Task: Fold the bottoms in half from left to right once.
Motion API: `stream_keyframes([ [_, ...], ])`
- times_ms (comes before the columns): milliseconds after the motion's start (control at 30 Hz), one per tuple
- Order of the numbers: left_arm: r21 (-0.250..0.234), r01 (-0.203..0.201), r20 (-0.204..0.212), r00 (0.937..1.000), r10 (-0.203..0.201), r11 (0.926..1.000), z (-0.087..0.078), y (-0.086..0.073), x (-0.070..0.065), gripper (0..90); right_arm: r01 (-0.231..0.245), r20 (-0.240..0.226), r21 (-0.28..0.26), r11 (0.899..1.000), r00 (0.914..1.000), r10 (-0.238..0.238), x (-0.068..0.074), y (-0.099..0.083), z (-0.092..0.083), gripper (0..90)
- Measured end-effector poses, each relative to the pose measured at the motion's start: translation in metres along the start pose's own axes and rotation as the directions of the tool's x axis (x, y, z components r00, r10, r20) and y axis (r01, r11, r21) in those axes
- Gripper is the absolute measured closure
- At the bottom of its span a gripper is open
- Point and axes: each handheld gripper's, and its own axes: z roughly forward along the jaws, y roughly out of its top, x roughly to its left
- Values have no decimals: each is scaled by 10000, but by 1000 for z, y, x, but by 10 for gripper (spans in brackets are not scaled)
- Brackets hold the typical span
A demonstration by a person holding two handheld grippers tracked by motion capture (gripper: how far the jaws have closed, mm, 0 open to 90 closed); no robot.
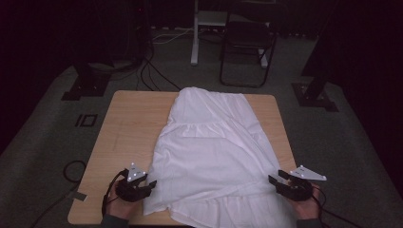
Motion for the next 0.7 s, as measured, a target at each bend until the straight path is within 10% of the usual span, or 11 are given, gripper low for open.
stream_keyframes([
  [133,373,11,233,9997,-20,9993,8,-5,-4,535,-218,63,714,9972,9998,214,0,3,22,529],
  [267,704,-629,378,9975,603,9955,13,-7,-12,878,-302,-131,1172,9926,9994,320,1,-2,24,819],
  [700,-182,-38,-124,9999,36,9998,-23,-10,3,866,47,-596,-498,9987,9982,-77,1,-43,-77,825],
])
